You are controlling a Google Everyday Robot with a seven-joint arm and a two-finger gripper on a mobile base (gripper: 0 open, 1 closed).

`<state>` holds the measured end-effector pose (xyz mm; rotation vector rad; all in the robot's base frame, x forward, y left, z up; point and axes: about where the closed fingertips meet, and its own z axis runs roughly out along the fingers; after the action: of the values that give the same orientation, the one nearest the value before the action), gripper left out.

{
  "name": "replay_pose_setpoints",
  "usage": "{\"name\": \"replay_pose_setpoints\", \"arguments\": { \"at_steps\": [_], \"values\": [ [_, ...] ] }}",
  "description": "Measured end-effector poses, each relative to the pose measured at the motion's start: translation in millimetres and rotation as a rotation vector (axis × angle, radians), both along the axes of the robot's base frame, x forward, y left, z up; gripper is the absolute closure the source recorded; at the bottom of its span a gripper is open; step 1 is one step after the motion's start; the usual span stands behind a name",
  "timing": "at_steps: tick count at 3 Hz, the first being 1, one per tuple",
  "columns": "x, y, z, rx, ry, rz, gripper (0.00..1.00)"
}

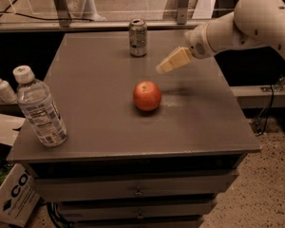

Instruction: Move 7up can near blue plastic bottle

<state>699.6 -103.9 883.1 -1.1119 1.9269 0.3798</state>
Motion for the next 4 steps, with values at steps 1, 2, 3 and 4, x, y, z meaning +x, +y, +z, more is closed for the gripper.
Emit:
{"name": "replay_pose_setpoints", "arguments": {
  "at_steps": [1, 2, 3, 4],
  "values": [
    [27.7, 25.3, -7.1, 0.045, -0.028, -0.018, 0.00],
    [54.9, 46.4, -13.3, 0.080, -0.043, -0.039, 0.00],
    [84.1, 70.3, -15.7, 0.112, -0.057, -0.042, 0.00],
    [109.1, 94.0, -12.3, 0.141, -0.077, -0.039, 0.00]
  ]
}}
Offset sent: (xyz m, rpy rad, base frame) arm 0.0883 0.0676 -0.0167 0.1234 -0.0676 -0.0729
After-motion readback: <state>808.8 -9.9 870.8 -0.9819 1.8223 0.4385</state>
